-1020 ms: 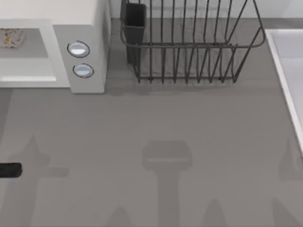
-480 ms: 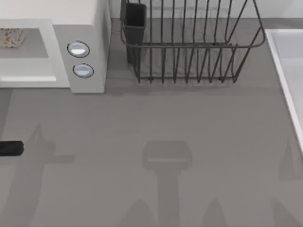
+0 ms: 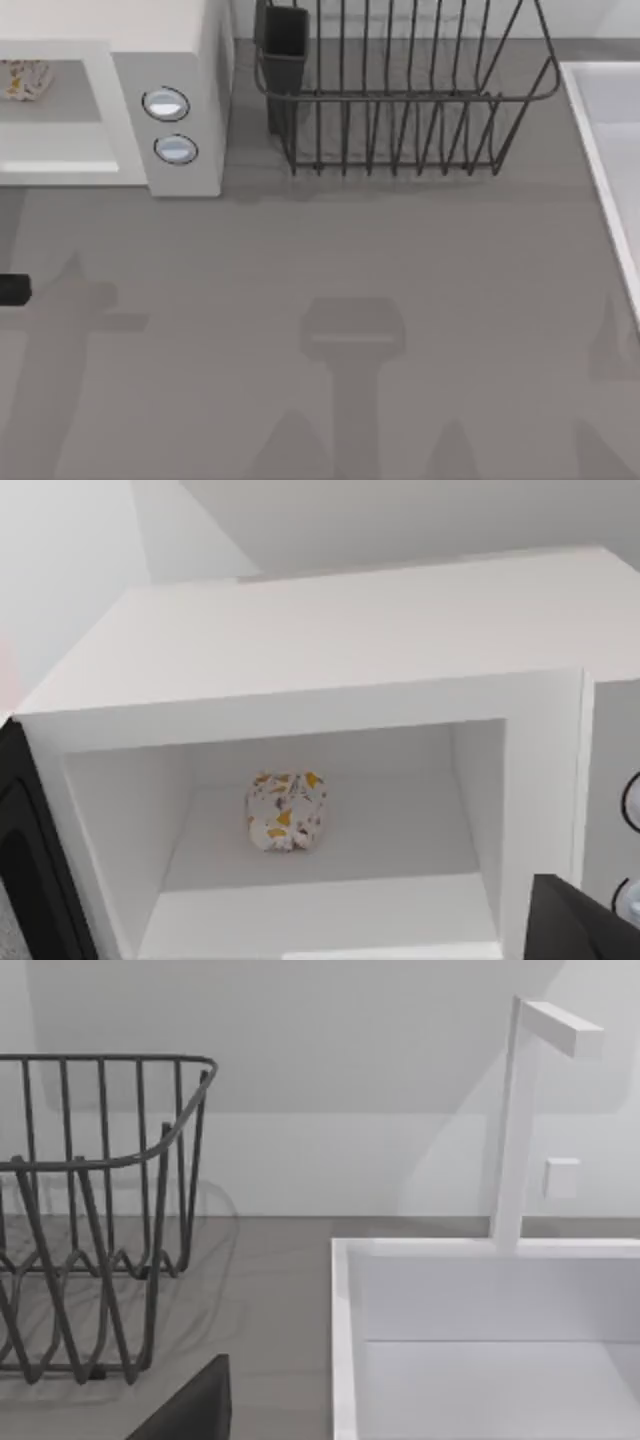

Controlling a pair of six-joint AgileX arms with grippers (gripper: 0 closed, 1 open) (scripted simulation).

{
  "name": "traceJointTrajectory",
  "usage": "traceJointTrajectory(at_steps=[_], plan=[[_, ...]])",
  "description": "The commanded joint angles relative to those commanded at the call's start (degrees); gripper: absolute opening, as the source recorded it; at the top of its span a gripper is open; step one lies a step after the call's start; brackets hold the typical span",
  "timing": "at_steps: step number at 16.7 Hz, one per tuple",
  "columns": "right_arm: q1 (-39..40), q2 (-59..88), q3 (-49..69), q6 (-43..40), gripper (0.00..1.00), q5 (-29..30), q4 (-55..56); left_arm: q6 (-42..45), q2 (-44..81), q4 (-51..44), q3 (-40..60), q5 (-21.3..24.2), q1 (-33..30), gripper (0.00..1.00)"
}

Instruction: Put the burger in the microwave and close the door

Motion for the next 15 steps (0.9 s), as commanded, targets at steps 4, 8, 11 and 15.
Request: traceJointTrajectory(at_steps=[4, 8, 11, 15], plan=[[0.0, 0.0, 0.0, 0.0, 1.00, 0.0, 0.0, 11.8, 15.0, -8.2, 13.0, 9.7, 15.2, 0.00], [0.0, 0.0, 0.0, 0.0, 1.00, 0.0, 0.0, 25.4, 35.6, -19.6, 27.3, 21.1, 35.0, 0.00], [0.0, 0.0, 0.0, 0.0, 1.00, 0.0, 0.0, 34.5, 51.5, -28.2, 37.8, 29.6, 49.5, 0.00], [0.0, 0.0, 0.0, 0.0, 1.00, 0.0, 0.0, 42.5, 68.0, -37.2, 50.2, 40.1, 63.1, 0.00]])
